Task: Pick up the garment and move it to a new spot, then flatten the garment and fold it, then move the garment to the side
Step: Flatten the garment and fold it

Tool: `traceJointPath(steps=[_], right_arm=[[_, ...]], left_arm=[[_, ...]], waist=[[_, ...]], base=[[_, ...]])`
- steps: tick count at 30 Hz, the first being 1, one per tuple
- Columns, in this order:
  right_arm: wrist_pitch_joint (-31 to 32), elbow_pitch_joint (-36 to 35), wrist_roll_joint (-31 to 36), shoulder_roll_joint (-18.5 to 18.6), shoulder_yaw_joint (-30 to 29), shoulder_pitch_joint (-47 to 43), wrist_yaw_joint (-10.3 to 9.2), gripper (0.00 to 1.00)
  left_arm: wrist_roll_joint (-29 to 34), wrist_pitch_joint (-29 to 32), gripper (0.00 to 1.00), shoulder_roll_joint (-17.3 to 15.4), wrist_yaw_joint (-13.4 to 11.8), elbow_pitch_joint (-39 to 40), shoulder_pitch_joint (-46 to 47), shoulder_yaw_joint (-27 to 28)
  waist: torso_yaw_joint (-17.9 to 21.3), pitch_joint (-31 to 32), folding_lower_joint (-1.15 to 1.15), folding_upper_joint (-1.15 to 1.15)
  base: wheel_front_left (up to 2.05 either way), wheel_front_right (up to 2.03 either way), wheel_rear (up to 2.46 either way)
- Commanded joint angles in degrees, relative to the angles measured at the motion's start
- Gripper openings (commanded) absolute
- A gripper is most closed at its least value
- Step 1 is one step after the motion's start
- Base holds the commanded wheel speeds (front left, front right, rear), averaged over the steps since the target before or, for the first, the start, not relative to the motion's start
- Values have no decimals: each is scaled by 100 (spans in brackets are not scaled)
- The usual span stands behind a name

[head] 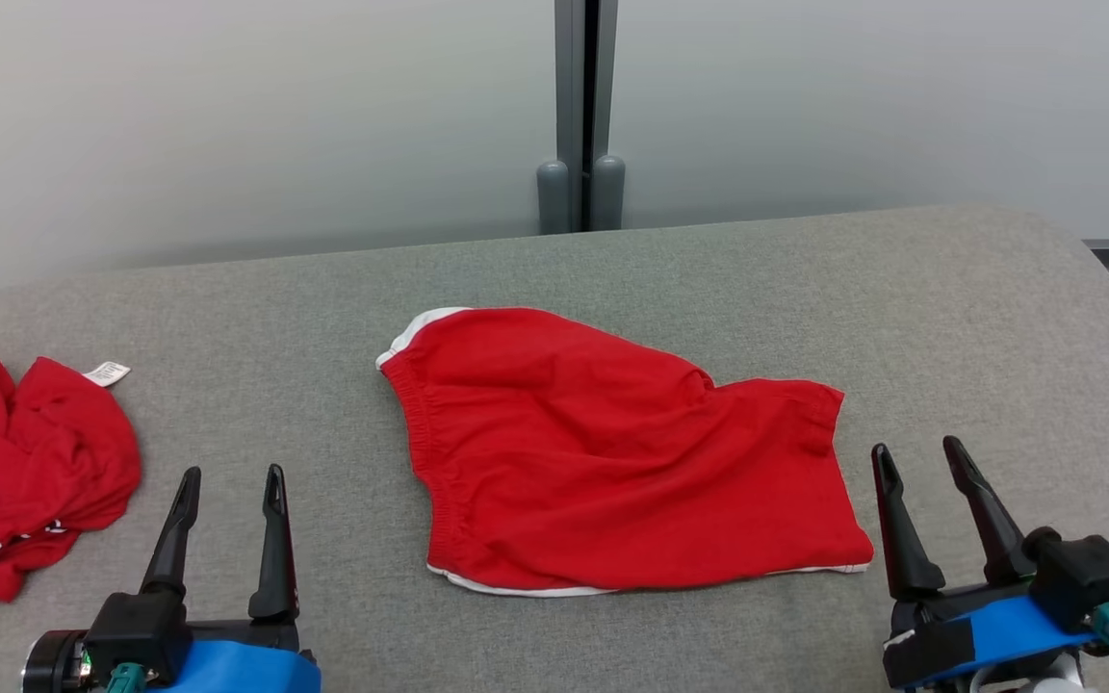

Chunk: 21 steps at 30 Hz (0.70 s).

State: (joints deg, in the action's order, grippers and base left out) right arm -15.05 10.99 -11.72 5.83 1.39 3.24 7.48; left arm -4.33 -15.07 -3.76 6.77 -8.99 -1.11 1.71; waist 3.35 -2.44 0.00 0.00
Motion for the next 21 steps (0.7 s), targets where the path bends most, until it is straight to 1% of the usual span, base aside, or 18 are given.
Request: traceJointPath(steps=[1, 9, 21], right_arm=[[-18, -53, 57, -32, -21, -120, 3, 100], [-19, -136, 188, -255, -5, -563, 3, 100], [-19, 19, 267, -293, -5, -663, 3, 100]], left_arm=[[38, -15, 100, 4, -40, -21, -53, 28], [10, -15, 100, 45, -155, -104, -188, 114], [138, -15, 100, 0, -119, -290, -186, 200]], waist=[[-31, 19, 0, 0], [-152, 138, 0, 0], [-215, 153, 0, 0]], base=[[0, 0, 0], [0, 0, 0], [0, 0, 0]])
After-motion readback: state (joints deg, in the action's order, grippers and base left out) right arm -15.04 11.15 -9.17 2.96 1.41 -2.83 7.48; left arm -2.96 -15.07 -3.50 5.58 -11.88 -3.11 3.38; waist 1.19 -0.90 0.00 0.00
